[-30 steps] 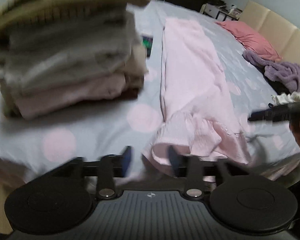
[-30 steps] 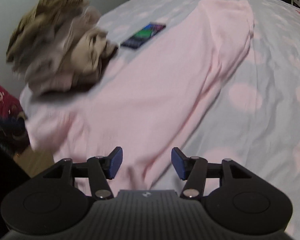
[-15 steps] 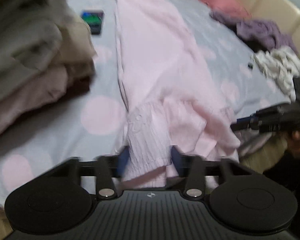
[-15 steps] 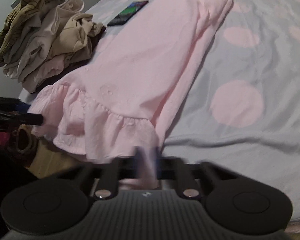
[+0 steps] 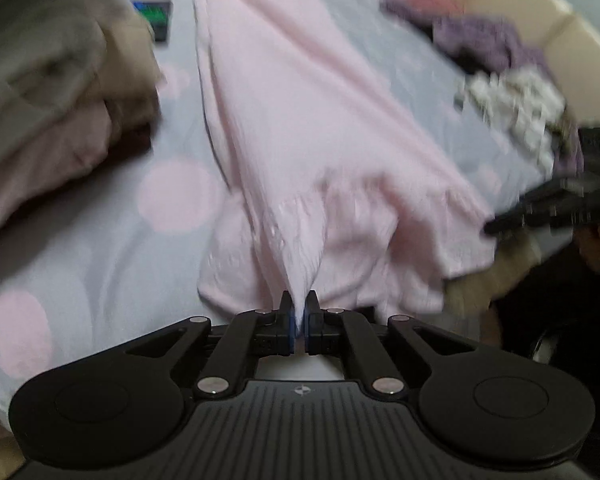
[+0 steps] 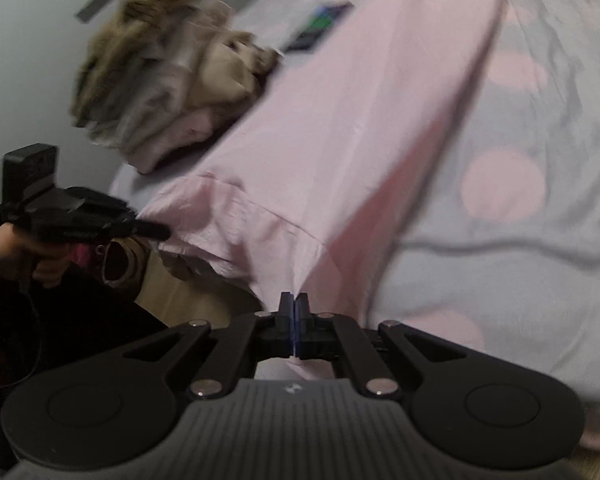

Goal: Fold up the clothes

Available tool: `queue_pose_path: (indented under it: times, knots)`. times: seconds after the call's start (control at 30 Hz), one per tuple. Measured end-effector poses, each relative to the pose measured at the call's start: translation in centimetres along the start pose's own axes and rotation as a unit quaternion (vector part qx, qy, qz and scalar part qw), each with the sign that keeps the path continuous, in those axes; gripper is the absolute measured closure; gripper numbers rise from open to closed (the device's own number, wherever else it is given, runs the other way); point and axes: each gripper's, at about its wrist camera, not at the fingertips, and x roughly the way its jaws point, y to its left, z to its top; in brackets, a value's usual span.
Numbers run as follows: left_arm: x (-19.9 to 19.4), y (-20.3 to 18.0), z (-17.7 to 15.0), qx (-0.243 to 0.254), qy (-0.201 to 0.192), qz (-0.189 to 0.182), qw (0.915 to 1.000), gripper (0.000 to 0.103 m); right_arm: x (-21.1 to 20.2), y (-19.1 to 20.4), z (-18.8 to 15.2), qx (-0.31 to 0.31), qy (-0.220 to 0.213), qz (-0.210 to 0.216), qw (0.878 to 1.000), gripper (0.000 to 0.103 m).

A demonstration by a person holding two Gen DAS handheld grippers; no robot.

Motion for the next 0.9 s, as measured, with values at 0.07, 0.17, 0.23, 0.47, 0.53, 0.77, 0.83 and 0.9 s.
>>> queue_pose_path:
  times: [0.07,0.17,0.23,0.47,0.53,0.77,0.83,0.9]
  knots:
    - [1.2,0.0,-0.2,0.011,0.036,0.013,0.9992,0.101,1.4,-0.3,-0.6,0.002,0.018,-0.018,1.0,0.097]
    - [1.7,-0.2,0.0,0.027,0.074,0.033,0.9964,0.099,2.6,-0.6,-1.1,0.005,0.035,-0.054,0.998,0.068]
    - [1.1,-0.8,0.1,0.054,0.077,0.069,0.9932,0.09,1.8,-0.6,-1.0,0.01,0.012,-0.061,0.998,0.049]
    - [-1.6,-1.3,1.6,0.043,0.002,0.021,0.9989,0.072,1.5,-0.1,-0.2,0.023,0.003,-0.037,0.999,0.048]
    - [-0.6,-1.4,1.9,0.047,0.01,0.02,0.9987,0.064,2.6,0.0,-0.8,0.022,0.018,-0.043,0.999,0.048]
    - [-0.4,-0.1,2.1,0.019,-0.007,-0.034,0.9992,0.102,3.2,-0.6,-1.2,0.037,0.036,-0.026,0.998,0.102]
    - [-2.9,1.0,2.2,0.003,-0.043,-0.063,0.9971,0.102,2.9,-1.0,-1.1,0.045,0.039,-0.016,0.998,0.102]
    - [-4.9,2.3,2.0,-0.012,-0.065,-0.072,0.9952,0.102,2.5,-1.3,-1.1,0.052,0.042,-0.006,0.998,0.102]
